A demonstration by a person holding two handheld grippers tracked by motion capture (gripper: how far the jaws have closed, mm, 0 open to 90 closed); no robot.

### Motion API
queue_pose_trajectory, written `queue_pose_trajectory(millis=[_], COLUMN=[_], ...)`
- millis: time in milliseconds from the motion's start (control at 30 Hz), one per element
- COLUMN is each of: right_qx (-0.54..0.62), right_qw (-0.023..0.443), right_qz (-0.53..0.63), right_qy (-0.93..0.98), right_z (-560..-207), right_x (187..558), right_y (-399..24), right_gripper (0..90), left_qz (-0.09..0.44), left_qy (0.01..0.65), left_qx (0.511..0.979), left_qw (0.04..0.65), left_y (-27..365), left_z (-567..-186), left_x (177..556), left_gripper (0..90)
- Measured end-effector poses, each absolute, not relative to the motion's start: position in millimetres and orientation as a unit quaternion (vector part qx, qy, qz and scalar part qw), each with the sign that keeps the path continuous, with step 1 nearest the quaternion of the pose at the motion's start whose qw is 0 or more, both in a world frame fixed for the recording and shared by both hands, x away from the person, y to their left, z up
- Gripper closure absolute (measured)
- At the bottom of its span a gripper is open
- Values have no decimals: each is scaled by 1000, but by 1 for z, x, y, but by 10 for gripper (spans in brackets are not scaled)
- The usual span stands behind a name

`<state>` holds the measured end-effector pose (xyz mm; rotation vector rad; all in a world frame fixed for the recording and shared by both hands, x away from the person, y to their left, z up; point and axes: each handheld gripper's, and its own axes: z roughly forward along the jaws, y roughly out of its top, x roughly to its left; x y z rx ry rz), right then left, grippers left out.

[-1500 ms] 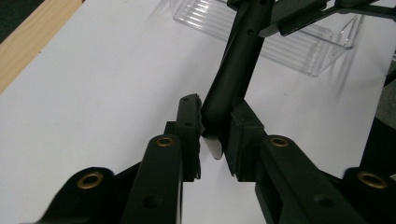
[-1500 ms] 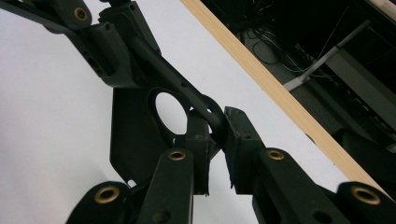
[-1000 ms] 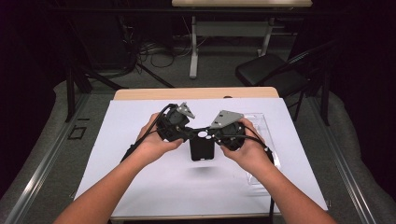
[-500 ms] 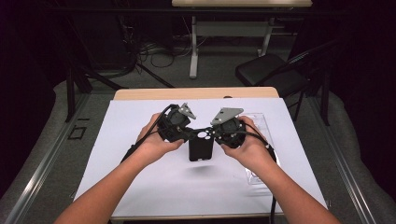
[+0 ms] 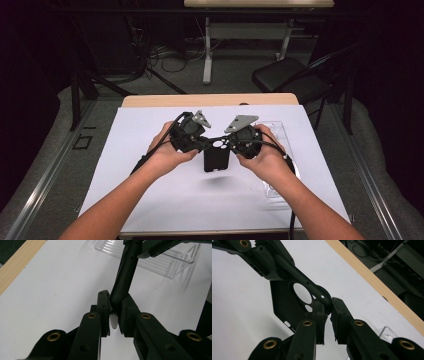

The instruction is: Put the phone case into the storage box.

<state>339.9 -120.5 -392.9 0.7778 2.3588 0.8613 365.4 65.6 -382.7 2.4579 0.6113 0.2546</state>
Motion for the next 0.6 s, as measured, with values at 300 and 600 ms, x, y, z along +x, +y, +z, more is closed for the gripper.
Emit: queue_pose_trajectory(millis=[300,600], right_qx=[295,297], right_qw=[267,270], right_qz=[328,335], right_qy=[857,853], right_z=[-392,-391], right_x=[339,339], right_y=[-121,-122], right_gripper=[830,834], left_qz=[98,99], left_qy=[230,231], left_qx=[920,918], left_qw=[301,306], left_y=[66,66], left_z=[-381,-381], left_x=[365,365], left_gripper=[799,772])
